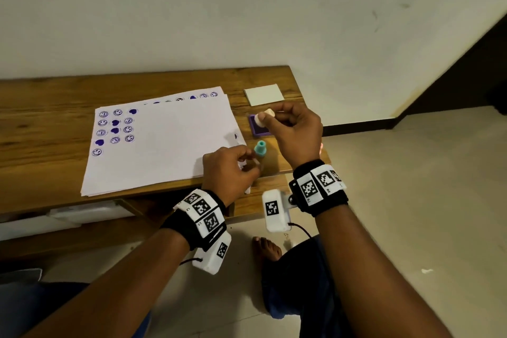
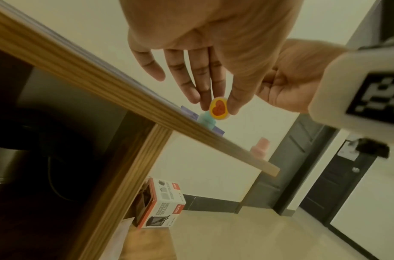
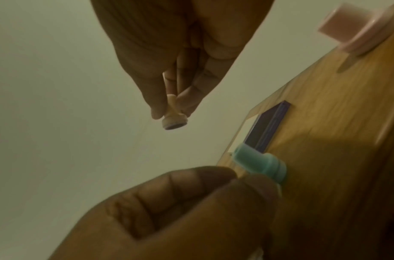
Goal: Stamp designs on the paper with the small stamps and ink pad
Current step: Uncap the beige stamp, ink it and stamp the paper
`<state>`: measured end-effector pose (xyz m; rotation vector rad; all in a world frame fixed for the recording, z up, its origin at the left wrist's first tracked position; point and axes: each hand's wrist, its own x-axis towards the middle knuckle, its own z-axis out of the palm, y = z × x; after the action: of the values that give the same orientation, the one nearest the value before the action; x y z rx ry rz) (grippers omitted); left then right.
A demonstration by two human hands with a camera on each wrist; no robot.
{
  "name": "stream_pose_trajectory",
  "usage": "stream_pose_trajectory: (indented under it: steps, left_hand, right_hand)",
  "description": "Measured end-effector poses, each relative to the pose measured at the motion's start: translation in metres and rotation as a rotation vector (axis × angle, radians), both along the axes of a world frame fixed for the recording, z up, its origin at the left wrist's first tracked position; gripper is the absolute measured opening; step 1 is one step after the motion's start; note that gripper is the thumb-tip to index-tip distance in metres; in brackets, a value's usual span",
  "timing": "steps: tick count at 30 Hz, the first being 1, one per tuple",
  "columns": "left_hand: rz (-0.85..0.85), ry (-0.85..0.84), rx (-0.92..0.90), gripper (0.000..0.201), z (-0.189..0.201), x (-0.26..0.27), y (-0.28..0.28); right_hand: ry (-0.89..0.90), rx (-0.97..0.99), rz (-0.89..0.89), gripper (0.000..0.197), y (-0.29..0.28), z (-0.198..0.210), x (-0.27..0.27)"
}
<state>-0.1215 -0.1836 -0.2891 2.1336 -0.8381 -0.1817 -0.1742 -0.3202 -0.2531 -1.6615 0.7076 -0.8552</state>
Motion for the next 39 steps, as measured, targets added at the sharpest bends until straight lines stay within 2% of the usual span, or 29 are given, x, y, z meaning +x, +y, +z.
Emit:
stream_pose_trajectory:
  steps: [2,6,12,17,22,25,31,39]
  left_hand:
    - [0.004,-0.075,0.077,0.025,-0.006,-0.002,-0.005]
    - [0.031,-0.12,0.084,0.021,-0.014,0.003,0.0]
    - [0.007,-0.157,0.209,0.032,-0.012,0.003,-0.005]
    - [-0.001,-0.136,0.173,0.038,-0.001,0.008,0.003]
    - [-0.016,-0.066,0.139,0.025,0.017,0.04,0.004]
    - [-0.061,-0.016,0.191,0.029,0.03,0.066,-0.011]
    - [-0.265,-0.006,0.44,0.062,0.035,0.093,-0.054]
    - [-0.342,-0.019,0.517,0.057,0.022,0.098,-0.081]
  right_hand:
    - [0.004,0.013,-0.003,0.021,-0.005,0.0,-0.004]
    - [0.019,0.033,-0.012,0.022,-0.005,-0.001,-0.003]
    - [0.034,0.043,-0.037,0.025,-0.007,-0.002,-0.002]
    - [0.05,0.057,-0.045,0.026,-0.008,-0.001,-0.002]
    - [0.068,0.088,-0.067,0.025,-0.017,-0.001,-0.004]
    - [0.105,0.073,-0.1,0.023,-0.025,-0.003,-0.006]
    - [0.215,-0.041,-0.123,0.026,-0.038,-0.005,0.003]
    - [0.391,-0.195,-0.035,0.037,-0.047,-0.011,0.031]
